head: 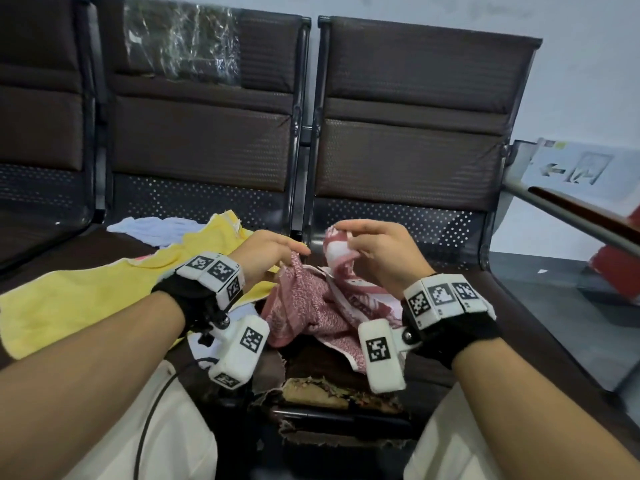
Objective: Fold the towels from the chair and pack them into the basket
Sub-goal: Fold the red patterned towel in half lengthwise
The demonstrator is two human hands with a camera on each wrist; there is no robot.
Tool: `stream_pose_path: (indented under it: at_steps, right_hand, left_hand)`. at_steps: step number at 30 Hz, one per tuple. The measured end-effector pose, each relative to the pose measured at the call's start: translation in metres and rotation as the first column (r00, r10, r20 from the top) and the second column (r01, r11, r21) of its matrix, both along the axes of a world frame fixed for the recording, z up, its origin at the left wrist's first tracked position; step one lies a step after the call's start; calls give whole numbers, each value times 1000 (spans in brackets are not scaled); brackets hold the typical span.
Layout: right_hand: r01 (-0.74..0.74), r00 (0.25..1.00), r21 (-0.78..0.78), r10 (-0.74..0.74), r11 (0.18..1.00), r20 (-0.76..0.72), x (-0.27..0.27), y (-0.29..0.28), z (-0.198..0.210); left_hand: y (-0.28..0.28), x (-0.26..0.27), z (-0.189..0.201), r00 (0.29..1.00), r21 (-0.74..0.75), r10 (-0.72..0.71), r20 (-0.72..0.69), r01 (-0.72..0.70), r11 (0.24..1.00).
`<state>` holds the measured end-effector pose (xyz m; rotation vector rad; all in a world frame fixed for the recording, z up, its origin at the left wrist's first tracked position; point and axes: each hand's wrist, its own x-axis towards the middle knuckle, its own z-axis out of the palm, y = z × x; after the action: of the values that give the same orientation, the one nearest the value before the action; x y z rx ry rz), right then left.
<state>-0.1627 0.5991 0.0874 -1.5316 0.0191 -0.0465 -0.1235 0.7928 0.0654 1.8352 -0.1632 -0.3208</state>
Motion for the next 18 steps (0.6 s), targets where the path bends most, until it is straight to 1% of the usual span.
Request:
stream_pose_path:
  at_steps: [1,2,3,4,6,7,8,10,12,14,15,16,18]
  right_hand:
    - [-21,1000,82,21,996,-2,1,1,2]
    - [-39,999,123,39,992,5,2,2,2]
    - [-49,999,112,47,993,17,2,2,2]
    - [-42,998,40,40,998,37,3,1,0]
    - [14,995,-193,5,981,98,5,-4,-4]
    - [55,992,-307,-16,950,129,7,-7,-6]
    - [104,986,-422,-38,901,163,8,-10,-8]
    - [189,971,-614,-51,766,235,8,-13,-10]
    - [234,958,-717,-29,657,286,7,-12,-11]
    - [257,937,-761,38,596,346,5,-12,-10]
    - [246,924,-759,91,603,371,3,-11,-7]
    - [207,910,-741,151,639,386,0,-10,-3]
    - [65,883,-648,258,759,391,-6,-7,3]
  left_hand:
    - [1,1,0,1000,-16,-13,4,13,1000]
    - [2,2,0,999,-17,-35,23,35,999]
    - [4,3,-1,997,-6,-56,47,56,998]
    - [5,4,-2,996,8,-70,63,70,998]
    - [8,7,-3,994,11,-82,70,82,997]
    - [9,8,-4,993,18,-91,72,90,996]
    - [10,9,-4,991,41,-106,79,103,994]
    - [13,10,-5,986,113,-145,87,135,984]
    - [14,9,-5,980,156,-188,67,175,972]
    - [14,7,-6,974,165,-222,45,212,963]
    - [14,6,-6,973,181,-228,46,216,959]
    - [13,5,-6,973,199,-223,55,208,958]
    - [12,4,-5,979,214,-189,78,168,962]
